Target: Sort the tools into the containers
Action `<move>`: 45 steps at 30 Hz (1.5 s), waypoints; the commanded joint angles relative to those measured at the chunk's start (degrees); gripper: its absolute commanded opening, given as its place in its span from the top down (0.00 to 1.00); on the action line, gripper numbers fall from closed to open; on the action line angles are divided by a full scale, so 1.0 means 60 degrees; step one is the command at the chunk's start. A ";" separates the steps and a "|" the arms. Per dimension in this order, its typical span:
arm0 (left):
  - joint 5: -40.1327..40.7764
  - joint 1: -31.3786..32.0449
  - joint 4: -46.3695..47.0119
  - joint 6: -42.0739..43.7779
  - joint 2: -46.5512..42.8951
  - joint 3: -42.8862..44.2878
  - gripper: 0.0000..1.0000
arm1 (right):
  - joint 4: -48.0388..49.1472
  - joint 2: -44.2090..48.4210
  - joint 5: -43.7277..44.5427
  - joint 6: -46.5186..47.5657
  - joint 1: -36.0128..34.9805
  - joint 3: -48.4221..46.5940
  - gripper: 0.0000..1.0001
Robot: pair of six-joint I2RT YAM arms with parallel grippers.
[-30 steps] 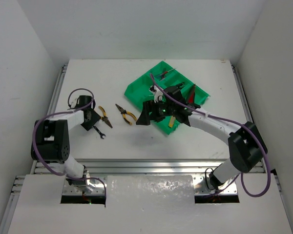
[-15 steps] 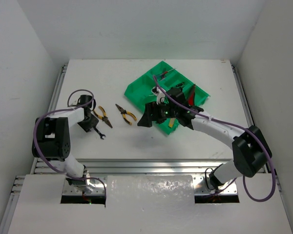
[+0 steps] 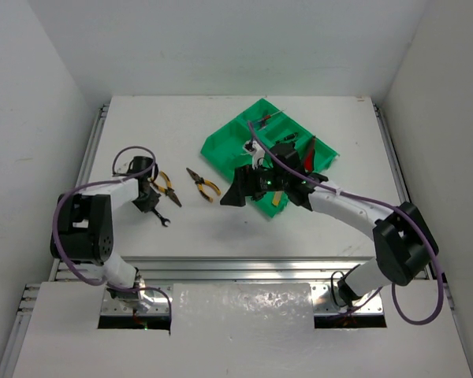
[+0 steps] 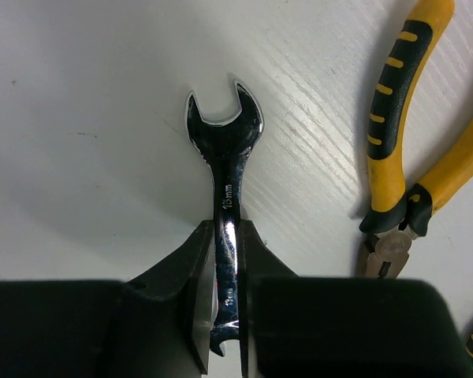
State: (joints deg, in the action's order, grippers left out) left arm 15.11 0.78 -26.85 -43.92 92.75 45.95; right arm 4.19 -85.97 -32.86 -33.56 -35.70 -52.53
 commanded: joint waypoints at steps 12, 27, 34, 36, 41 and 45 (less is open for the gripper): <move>-0.3045 0.0661 0.0402 0.0362 -0.3694 -0.2634 1.00 | 0.1017 -0.3438 0.0803 -0.0690 -0.1622 -0.2331 0.01; -0.4642 0.0881 0.1105 0.0421 -0.5688 -0.2620 1.00 | 0.0855 -0.5343 0.1464 -0.1832 -0.2355 -0.3798 0.12; -0.5229 0.0881 0.1750 0.0084 -0.5951 -0.2606 1.00 | 0.1441 -0.5754 0.0921 -0.2273 -0.2560 -0.3842 0.25; -0.5229 0.0881 0.1751 0.0025 -0.6068 -0.2459 1.00 | 0.1514 -0.5725 0.0892 -0.2316 -0.2648 -0.3813 0.30; -0.5419 0.0882 0.1998 -0.0033 -0.6054 -0.2444 1.00 | 0.2391 -0.5593 0.0542 -0.2609 -0.2677 -0.3506 0.59; -0.5537 0.0896 0.2146 0.0069 -0.5952 -0.2401 0.68 | 0.2832 -0.5170 0.0408 -0.2844 -0.2663 -0.3126 1.00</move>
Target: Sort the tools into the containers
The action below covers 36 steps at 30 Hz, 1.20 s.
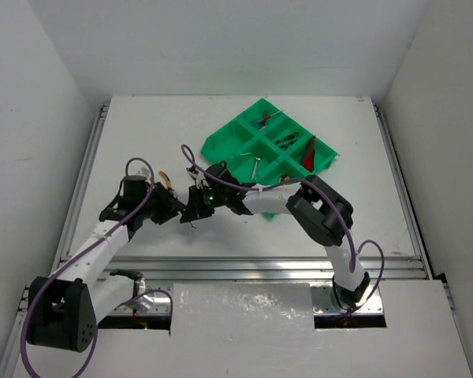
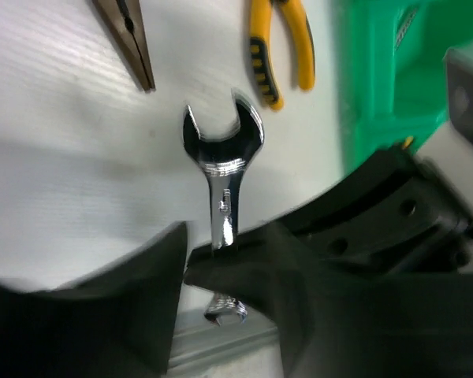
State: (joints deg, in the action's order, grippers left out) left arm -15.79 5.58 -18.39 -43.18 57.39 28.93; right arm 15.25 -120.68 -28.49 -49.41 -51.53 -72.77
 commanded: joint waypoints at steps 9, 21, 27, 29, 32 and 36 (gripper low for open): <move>0.3568 0.0095 -0.2397 0.1336 -0.0247 0.3087 0.00 | -0.2153 0.2842 0.2651 0.0236 0.1540 0.1157 1.00; 0.3175 0.0080 -0.2457 0.2201 0.0279 0.3353 0.00 | -0.4884 0.2229 0.5202 0.1247 0.4060 -0.0965 1.00; 0.3261 0.0095 -0.2369 0.2333 0.0294 0.3236 0.00 | -0.5646 0.1072 0.4968 0.1511 0.4267 -0.2577 0.88; 0.3320 0.0080 -0.2355 0.2333 0.0323 0.3221 0.00 | -0.5705 0.0940 0.4881 0.1511 0.4267 -0.2725 0.60; 0.3583 0.0080 -0.2442 0.2217 0.0440 0.3206 0.00 | -0.5676 0.1157 0.4807 0.1511 0.4267 -0.2594 0.37; 0.4518 0.0095 -0.2530 0.1558 0.0806 0.3133 0.00 | -0.5456 0.1902 0.4968 0.1686 0.4267 -0.2039 0.30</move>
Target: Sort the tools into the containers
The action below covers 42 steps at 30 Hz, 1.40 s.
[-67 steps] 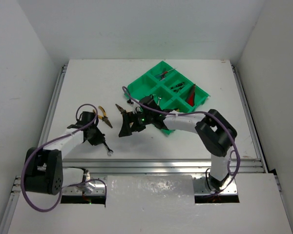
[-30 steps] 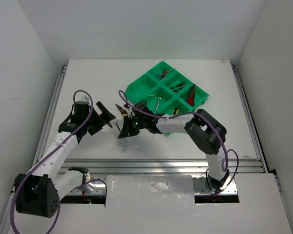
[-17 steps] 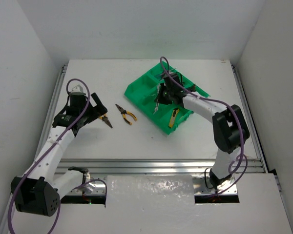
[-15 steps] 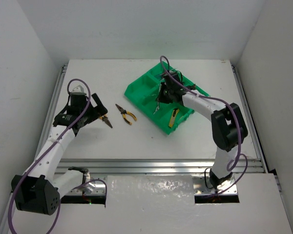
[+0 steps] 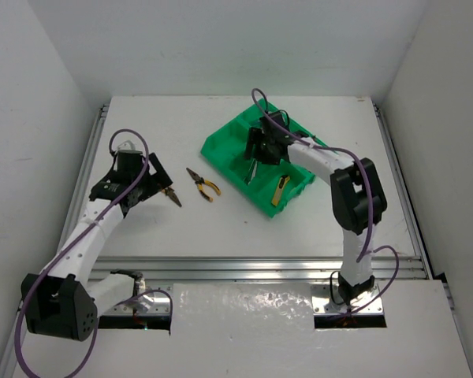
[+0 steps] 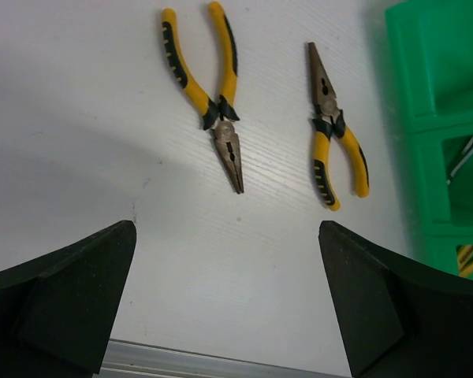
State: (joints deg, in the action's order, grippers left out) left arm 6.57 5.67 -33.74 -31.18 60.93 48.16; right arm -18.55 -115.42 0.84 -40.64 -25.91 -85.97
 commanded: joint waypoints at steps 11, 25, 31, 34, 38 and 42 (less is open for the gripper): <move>0.1981 0.0021 0.0057 -0.2742 0.4139 0.1155 0.04 | 0.0528 0.4205 -0.0872 0.2012 -0.0545 0.2329 0.05; 0.2113 0.0065 -0.0353 -0.3094 0.6822 0.2724 0.06 | 0.0776 0.4925 -0.1766 0.2233 -0.0706 0.3298 0.01; 0.1982 0.0285 -0.0794 -0.3519 0.7497 0.3135 0.12 | 0.0923 0.4910 -0.1869 0.2233 -0.0706 0.3474 0.01; 0.1762 0.0402 -0.0603 -0.3519 0.7628 0.3047 0.13 | 0.0908 0.4924 -0.1883 0.2262 -0.0706 0.3475 0.01; 0.1469 0.0461 -0.0442 -0.3402 0.7921 0.3149 0.18 | 0.1011 0.5041 -0.2000 0.2233 -0.0706 0.3547 0.01; 0.1425 0.0622 -0.0442 -0.3446 0.8010 0.3150 0.37 | 0.1128 0.5071 -0.2132 0.2189 -0.0706 0.3621 0.01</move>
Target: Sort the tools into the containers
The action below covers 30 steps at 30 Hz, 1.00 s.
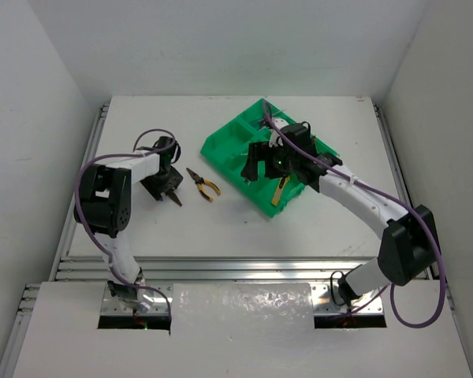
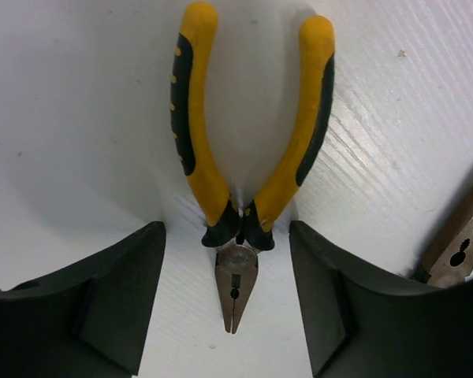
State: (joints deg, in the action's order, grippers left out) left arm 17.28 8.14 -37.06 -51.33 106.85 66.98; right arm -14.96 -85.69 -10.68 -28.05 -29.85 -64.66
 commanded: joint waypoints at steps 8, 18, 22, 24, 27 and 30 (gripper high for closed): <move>-0.0565 0.0254 0.0551 0.0088 0.0444 -0.0396 1.00 | 0.1202 0.0131 -0.1746 0.0032 -0.0035 0.0361 0.01; -0.2204 0.0547 0.4342 0.1904 -0.3507 -0.3470 1.00 | 0.3957 -0.1156 -0.4389 -0.2075 -0.0211 0.0699 0.01; -0.3198 0.0928 0.5720 0.2022 -0.4842 -0.4584 1.00 | 0.4309 -0.1976 -0.3438 -0.3305 -0.0460 0.0466 0.01; -0.3683 0.0957 0.6539 0.1993 -0.5121 -0.5067 1.00 | 0.4573 -0.2328 -0.3071 -0.4094 -0.0708 0.0348 0.02; -0.4256 0.1162 0.7420 0.1876 -0.5530 -0.5653 1.00 | 0.3872 -0.3163 -0.2324 -0.4304 -0.1190 -0.0558 0.03; -0.4169 0.1513 0.7817 0.1846 -0.5926 -0.5904 1.00 | 0.3080 -0.3910 -0.1621 -0.4609 -0.1514 -0.1453 0.04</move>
State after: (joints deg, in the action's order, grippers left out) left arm -4.73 15.66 0.05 -40.56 74.56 32.21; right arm 4.69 -108.01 -25.74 -51.48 -36.91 -67.70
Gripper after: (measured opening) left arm 0.331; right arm 0.968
